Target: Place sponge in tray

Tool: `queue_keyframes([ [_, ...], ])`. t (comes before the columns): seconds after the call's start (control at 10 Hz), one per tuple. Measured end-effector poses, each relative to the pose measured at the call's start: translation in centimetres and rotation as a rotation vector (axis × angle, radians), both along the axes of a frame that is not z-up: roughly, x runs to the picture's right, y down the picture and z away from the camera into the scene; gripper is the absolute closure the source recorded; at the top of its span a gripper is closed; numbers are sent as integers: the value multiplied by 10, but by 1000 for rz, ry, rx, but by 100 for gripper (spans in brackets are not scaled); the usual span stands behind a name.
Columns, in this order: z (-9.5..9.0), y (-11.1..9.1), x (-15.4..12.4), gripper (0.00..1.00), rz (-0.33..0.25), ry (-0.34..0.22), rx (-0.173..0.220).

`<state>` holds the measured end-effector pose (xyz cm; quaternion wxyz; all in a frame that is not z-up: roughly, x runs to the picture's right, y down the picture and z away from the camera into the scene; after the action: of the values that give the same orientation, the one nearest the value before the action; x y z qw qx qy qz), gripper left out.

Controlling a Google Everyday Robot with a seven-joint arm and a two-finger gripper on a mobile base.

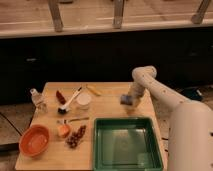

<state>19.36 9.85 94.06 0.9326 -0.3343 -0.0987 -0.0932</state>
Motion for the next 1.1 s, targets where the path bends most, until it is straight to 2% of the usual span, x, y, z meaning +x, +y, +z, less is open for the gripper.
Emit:
queue_keyframes([
  [0.2, 0, -1, -2, 50, -1, -3, 1],
  [0.5, -2, -1, -2, 64, -1, -3, -1],
  [0.6, -2, -1, -2, 65, -1, -3, -1],
  [0.9, -2, -2, -1, 88, 0, -2, 0],
  [1.1, -3, -1, 0, 90, 1, -2, -2],
])
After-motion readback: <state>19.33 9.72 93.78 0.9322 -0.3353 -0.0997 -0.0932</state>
